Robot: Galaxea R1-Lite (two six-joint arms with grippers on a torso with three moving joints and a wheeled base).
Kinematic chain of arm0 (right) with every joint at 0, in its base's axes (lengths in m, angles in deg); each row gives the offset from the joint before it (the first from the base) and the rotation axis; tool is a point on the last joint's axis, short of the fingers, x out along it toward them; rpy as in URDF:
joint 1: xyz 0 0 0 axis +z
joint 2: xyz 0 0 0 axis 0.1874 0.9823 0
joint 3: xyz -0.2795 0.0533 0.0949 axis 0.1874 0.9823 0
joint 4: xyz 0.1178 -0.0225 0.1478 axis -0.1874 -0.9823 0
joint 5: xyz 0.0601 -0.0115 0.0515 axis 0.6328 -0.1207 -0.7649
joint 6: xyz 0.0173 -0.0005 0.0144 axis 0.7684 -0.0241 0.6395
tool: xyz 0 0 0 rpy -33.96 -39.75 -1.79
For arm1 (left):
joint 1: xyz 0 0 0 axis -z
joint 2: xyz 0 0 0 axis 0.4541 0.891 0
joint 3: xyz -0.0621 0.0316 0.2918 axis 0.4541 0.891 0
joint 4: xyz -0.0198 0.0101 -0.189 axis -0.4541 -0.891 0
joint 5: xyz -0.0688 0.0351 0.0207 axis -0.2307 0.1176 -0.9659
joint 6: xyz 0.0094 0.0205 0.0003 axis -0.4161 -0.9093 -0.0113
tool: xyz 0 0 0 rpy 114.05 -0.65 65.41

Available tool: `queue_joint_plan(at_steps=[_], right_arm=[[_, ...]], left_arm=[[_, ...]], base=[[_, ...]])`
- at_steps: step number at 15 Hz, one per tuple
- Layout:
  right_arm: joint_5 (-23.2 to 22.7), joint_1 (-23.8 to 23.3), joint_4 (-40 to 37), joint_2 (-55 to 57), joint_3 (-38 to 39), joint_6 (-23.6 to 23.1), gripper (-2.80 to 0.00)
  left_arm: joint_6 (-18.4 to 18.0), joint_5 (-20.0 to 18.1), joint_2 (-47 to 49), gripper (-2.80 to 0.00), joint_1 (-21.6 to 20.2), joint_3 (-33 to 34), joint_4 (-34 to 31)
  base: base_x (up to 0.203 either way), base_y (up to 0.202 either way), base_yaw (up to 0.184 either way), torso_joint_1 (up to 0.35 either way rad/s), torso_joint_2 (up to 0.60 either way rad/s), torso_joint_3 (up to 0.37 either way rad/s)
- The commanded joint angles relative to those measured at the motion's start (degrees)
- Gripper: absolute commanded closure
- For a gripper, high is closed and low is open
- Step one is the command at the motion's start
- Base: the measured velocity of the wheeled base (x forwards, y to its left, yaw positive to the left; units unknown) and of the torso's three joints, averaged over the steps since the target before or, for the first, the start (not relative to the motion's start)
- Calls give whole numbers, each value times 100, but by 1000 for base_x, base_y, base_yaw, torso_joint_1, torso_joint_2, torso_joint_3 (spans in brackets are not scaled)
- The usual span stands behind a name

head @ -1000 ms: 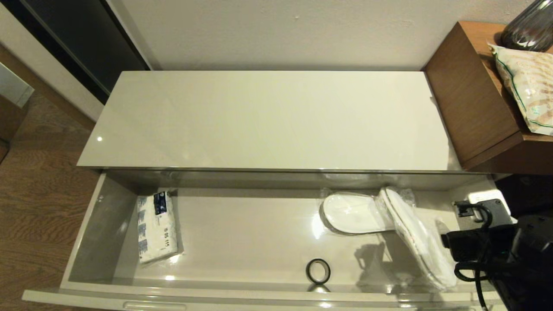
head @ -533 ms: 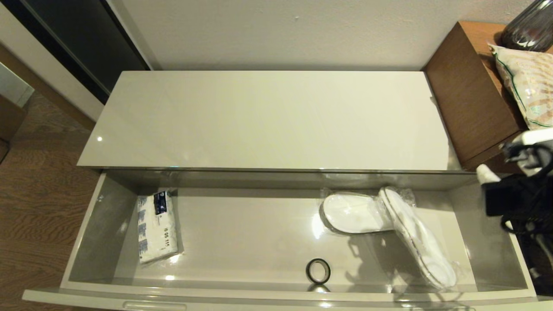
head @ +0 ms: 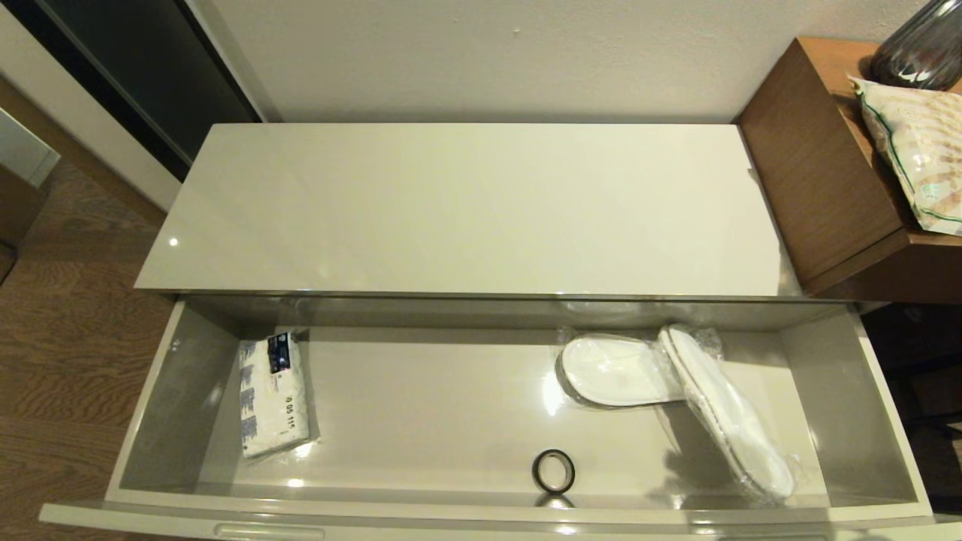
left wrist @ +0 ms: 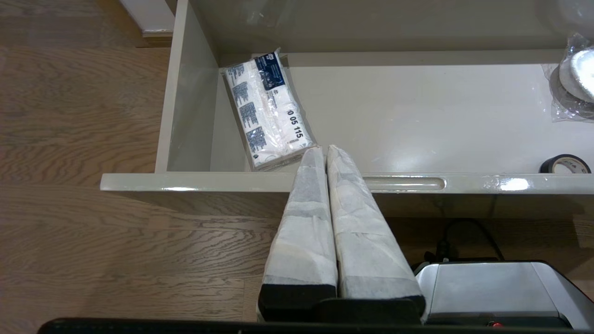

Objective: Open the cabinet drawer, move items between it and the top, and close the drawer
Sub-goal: Close the drawer

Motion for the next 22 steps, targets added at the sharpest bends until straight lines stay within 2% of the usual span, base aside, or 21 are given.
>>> queue_joint_plan(at_steps=[1, 2, 3, 4, 7, 10, 13, 15, 17, 22], right_arm=[[-687, -90, -2967, -712, 444, 2229, 0], [-1331, -122, -3538, -934, 545, 2600, 0], [-1634, -140, -3941, -1074, 672, 2742, 0], [-1675, -143, -4196, -1177, 874, 2800, 0], [-1606, -129, -4441, -1567, 1658, 2821, 0], [-777, 220, -4274, -2205, 2513, 2839, 0], [-689, 234, -3155, -2196, 3012, 2583, 0], [-729, 220, -2853, -1940, 3039, 2483, 0], [-773, 223, -2326, -1423, 2972, 2488, 0], [-806, 203, 53, 598, 2916, 2699, 0]], left_arm=[[-3, -2, 9, 0, -6, 4, -1], [-3, -2, 9, 0, 0, 4, -1], [-3, -2, 9, 0, -6, -4, -1], [-3, -2, 9, 0, -6, -4, -1], [-3, -2, 9, 0, -6, 5, -1], [-3, -2, 9, 0, -6, -4, -1], [-3, -2, 9, 0, -6, -4, -1], [-3, -2, 9, 0, -6, 3, -1], [-3, -3, 9, 0, -6, -3, -1], [-3, -2, 9, 0, -6, -4, -1]], base=[[0, 0, 0, 0, 0, 0], [0, 0, 0, 0, 0, 0], [0, 0, 0, 0, 0, 0], [0, 0, 0, 0, 0, 0], [0, 0, 0, 0, 0, 0], [0, 0, 0, 0, 0, 0], [0, 0, 0, 0, 0, 0], [0, 0, 0, 0, 0, 0], [0, 0, 0, 0, 0, 0], [0, 0, 0, 0, 0, 0]])
